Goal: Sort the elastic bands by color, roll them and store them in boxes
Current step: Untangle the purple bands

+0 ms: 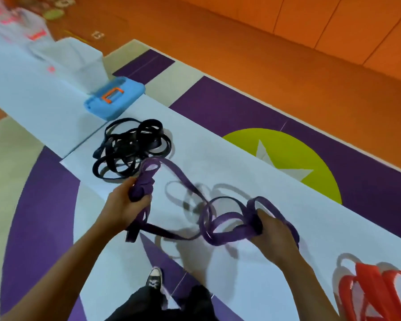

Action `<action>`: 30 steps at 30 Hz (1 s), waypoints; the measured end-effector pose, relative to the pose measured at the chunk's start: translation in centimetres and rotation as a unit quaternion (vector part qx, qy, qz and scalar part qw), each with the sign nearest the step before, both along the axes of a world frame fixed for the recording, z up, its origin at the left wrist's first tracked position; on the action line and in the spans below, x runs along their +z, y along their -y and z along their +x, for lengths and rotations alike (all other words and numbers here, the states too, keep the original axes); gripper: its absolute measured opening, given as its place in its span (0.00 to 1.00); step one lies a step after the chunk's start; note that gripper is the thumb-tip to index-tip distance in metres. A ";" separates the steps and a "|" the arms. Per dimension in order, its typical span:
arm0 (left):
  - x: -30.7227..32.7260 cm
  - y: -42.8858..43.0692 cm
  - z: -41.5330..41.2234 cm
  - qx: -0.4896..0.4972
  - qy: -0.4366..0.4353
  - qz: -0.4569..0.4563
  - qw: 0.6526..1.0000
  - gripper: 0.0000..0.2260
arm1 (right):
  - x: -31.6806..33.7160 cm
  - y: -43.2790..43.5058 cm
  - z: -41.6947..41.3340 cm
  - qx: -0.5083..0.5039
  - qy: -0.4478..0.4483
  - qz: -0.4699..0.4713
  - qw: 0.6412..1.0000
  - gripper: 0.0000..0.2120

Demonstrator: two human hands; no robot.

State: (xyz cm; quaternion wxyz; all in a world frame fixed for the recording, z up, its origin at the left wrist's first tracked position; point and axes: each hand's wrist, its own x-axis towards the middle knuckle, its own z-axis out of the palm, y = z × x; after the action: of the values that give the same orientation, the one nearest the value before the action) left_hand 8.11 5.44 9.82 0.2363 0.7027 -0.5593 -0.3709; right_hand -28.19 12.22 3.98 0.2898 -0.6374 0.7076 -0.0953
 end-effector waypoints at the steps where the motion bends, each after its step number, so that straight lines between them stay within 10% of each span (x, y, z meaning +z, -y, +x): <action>1: 0.7 -0.2 1.0 0.020 -0.008 -0.010 1.000 0.12 | 1.1 0.7 1.3 -0.006 0.027 0.009 1.000 0.12; 15: 9.3 -5.7 22.2 0.090 -0.067 -0.087 0.990 0.09 | 13.1 7.6 25.9 -0.034 0.219 -0.022 0.975 0.07; 30: 6.9 -4.9 48.6 0.150 0.042 -0.033 0.987 0.11 | 11.4 16.0 59.0 0.052 0.287 0.001 0.957 0.06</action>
State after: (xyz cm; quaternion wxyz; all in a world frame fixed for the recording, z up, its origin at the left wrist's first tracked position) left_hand 56.73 10.36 16.76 0.2888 0.7855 -0.4689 -0.2824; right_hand 30.81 -3.79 15.35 0.4857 -0.6186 0.5609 -0.2583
